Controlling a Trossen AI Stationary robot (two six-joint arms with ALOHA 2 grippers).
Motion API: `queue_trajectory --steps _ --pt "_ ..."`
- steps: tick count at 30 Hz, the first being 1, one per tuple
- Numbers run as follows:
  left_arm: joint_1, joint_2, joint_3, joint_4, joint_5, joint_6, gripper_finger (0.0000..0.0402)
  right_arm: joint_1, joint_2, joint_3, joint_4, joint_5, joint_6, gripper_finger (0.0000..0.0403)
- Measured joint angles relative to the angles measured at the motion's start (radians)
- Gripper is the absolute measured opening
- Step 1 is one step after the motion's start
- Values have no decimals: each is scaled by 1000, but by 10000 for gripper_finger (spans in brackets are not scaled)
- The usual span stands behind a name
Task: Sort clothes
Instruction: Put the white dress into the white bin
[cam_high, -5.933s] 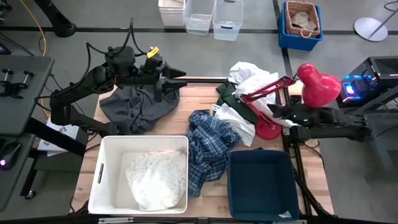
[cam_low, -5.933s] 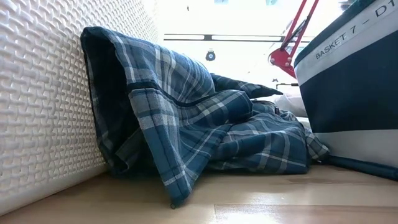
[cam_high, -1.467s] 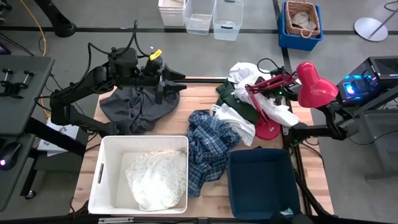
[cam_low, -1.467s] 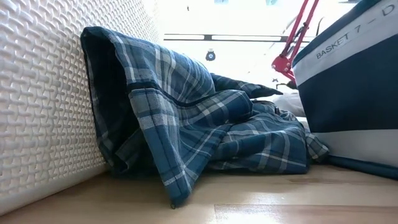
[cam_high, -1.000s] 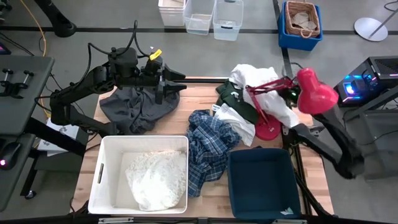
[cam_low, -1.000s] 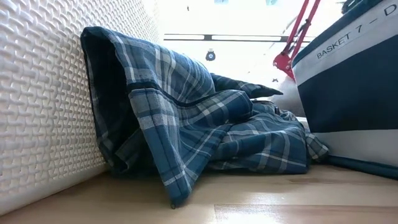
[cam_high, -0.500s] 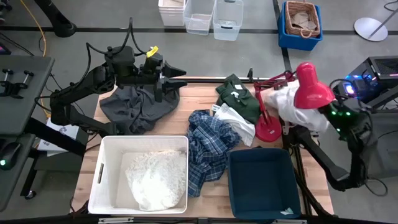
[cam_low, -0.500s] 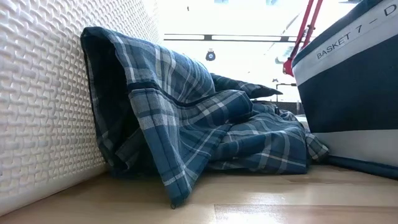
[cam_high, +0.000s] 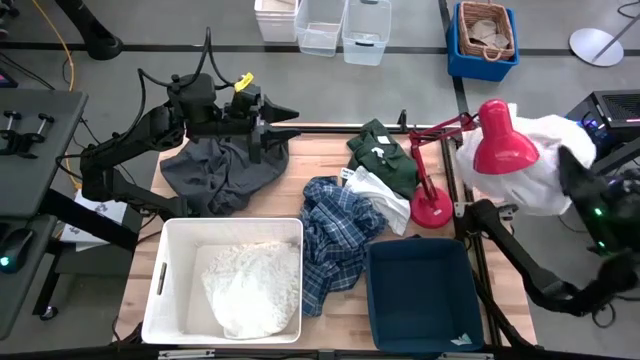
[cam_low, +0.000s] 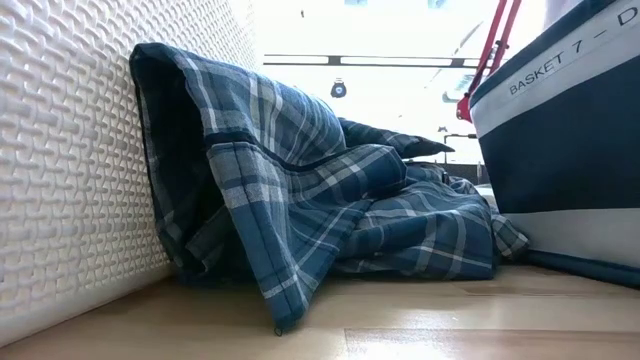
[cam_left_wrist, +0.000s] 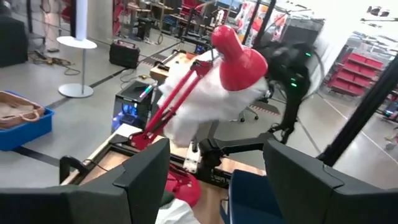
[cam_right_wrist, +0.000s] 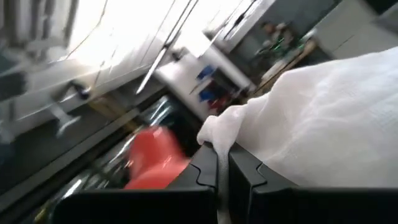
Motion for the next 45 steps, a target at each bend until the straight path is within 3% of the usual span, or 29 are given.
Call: queue_trajectory --steps 4,10,16,22,34,41,45 --pt "0 0 0 32 -53 1 248 -18 1 89 -150 -151 -8 0" --pt "0 0 0 127 -104 1 248 -90 1 131 -285 -494 9 0" --pt "0 -1 0 246 -121 1 248 -314 1 82 -233 -873 37 0" --pt "0 -28 0 294 -120 1 248 -631 4 89 -25 -1317 203 0" --pt "0 -102 0 292 -120 1 248 -851 1 324 -34 -1303 354 0" --pt "0 -99 0 291 -120 0 248 -914 14 285 -14 -1298 371 0" --pt "0 -97 0 291 -120 -8 248 -930 53 274 167 -1297 414 0"
